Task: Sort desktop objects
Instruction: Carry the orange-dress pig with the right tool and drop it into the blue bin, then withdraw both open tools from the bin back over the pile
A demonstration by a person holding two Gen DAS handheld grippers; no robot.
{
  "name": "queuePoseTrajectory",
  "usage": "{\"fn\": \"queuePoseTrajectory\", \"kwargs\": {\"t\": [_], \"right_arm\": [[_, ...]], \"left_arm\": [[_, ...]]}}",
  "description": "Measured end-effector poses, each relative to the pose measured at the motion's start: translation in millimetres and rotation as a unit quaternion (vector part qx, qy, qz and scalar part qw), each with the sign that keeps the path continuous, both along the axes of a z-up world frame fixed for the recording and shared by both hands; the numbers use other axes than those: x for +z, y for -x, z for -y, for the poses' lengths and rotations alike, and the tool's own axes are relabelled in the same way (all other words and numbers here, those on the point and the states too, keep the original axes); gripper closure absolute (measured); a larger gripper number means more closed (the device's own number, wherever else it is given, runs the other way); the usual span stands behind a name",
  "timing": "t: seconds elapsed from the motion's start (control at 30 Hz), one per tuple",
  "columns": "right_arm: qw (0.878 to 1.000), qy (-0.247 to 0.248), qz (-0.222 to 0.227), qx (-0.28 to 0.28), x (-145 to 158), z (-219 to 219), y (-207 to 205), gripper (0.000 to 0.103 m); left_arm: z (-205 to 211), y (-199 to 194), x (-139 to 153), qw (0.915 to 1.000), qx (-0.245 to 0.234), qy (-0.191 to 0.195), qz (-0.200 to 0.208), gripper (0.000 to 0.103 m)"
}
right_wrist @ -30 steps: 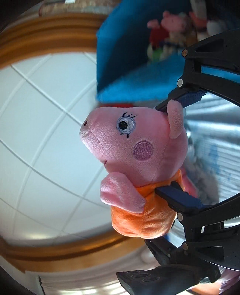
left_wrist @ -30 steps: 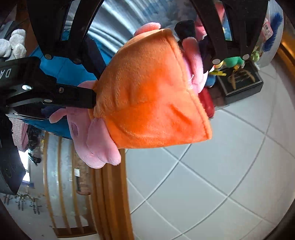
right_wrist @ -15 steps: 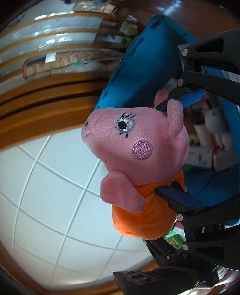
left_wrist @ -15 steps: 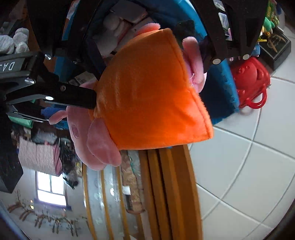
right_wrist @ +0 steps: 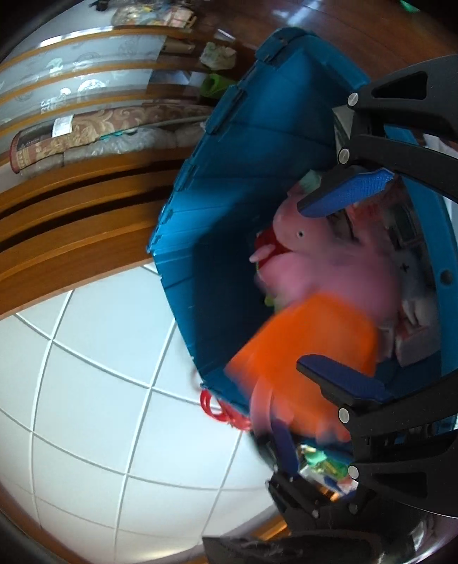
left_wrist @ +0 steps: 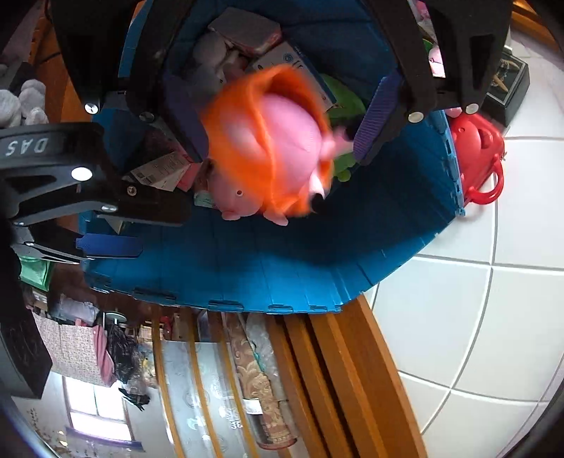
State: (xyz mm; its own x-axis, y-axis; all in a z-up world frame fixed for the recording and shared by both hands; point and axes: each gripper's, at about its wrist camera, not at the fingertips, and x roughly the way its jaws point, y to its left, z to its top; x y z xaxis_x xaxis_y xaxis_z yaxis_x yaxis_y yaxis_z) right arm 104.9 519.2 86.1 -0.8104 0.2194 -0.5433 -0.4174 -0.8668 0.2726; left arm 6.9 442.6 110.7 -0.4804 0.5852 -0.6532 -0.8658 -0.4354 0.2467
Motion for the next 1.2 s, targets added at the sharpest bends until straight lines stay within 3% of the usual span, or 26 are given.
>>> {"fn": "queuePoseTrajectory", "kwargs": {"t": [0.43, 0.67, 0.93, 1.2], "right_arm": [[0.999, -0.031, 0.016, -0.021, 3, 10, 0, 0.014], [0.999, -0.048, 0.018, -0.013, 11, 35, 6, 0.013], [0.996, -0.082, 0.006, 0.023, 28, 98, 25, 0.008], [0.990, -0.102, -0.003, 0.098, 42, 193, 74, 0.005]], "left_arm": [[30, 11, 4, 0.9988, 0.028, -0.039, 0.007, 0.019], [72, 14, 12, 0.9961, 0.049, -0.073, 0.004, 0.019], [162, 34, 15, 0.9861, 0.116, -0.119, 0.004, 0.019], [279, 74, -15, 0.9691, 0.212, -0.123, 0.028, 0.019]]}}
